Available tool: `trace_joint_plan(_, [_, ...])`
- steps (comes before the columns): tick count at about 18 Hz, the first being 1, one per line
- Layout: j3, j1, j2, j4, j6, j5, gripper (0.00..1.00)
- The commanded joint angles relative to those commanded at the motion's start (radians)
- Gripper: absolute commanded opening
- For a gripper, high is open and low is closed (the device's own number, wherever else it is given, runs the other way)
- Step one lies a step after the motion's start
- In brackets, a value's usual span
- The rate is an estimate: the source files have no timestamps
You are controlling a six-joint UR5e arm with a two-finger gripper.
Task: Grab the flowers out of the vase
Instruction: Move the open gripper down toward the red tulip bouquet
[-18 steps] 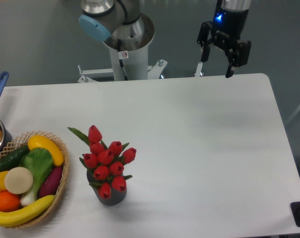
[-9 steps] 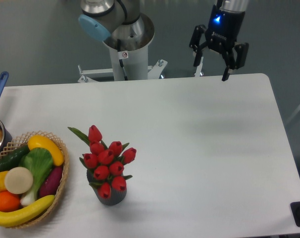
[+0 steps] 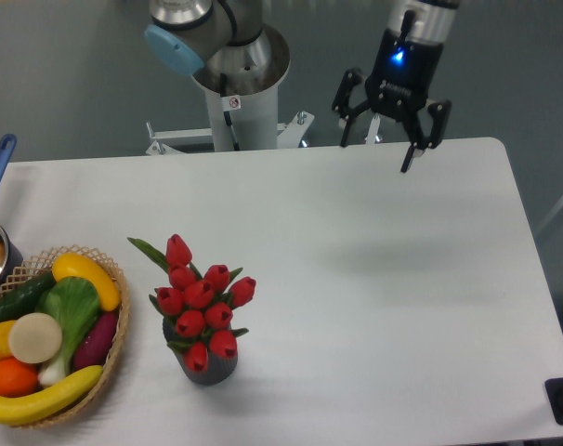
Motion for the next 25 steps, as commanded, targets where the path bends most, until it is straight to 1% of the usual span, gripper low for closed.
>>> trace_joint_plan(2, [0.002, -0.047, -0.031, 0.038, -0.025, 0.0, 1.0])
trace_joint_plan(4, [-0.005, -0.103, -0.061, 0.055, -0.019, 0.002, 1.0])
trace_joint_plan(5, [-0.005, -0.118, -0.069, 0.06, -0.017, 0.002, 1.0])
trace_joint_plan(6, [-0.005, -0.126, -0.08, 0.077, -0.017, -0.002, 1.0])
trace_joint_plan(8, [-0.009, -0.16, -0.106, 0.159, -0.022, -0.031, 1.0])
trace_joint_plan(9, [-0.012, -0.167, -0.118, 0.186, -0.025, -0.037, 1.0])
trace_joint_plan(10, [-0.014, -0.173, -0.135, 0.198, -0.023, -0.044, 1.0])
trace_joint_plan(12, [-0.012, -0.203, -0.169, 0.203, -0.016, -0.133, 1.0])
trace_joint_plan(13, [-0.012, -0.206, -0.186, 0.206, -0.014, -0.196, 1.0])
trace_joint_plan(15, [-0.015, -0.213, -0.215, 0.219, -0.008, -0.267, 1.0])
trace_joint_plan(17, [-0.017, -0.232, -0.221, 0.224, -0.008, -0.297, 1.0])
trace_joint_plan(21, [-0.048, -0.232, -0.224, 0.227, 0.015, -0.336, 1.0])
trace_joint_plan(25, [-0.054, -0.229, -0.273, 0.235, 0.031, -0.442, 1.0])
